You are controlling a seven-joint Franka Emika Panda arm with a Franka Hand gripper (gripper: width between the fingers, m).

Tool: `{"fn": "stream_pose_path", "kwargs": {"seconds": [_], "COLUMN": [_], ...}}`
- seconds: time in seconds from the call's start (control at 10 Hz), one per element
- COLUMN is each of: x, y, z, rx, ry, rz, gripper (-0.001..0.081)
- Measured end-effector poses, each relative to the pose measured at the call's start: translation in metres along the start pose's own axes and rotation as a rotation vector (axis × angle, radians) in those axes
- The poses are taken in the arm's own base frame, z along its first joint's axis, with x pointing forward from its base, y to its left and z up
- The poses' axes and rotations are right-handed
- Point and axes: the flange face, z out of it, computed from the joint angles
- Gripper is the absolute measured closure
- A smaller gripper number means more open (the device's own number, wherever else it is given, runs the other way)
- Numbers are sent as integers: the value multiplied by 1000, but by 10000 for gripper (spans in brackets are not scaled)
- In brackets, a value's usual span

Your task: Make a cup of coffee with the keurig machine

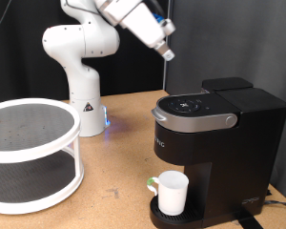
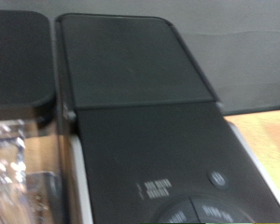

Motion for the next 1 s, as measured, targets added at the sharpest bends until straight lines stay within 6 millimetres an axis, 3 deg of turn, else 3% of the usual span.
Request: {"fn": "stream_pose_path", "kwargs": {"seconds": [0.4, 0.7, 1.0], "x": [14, 48, 78], "y": [3, -20, -29], "z": [7, 10, 11], "rx": [-41, -141, -99], "ry": [-47, -165, -326], "rz": [14, -88, -171], "gripper": [4, 4, 4]}}
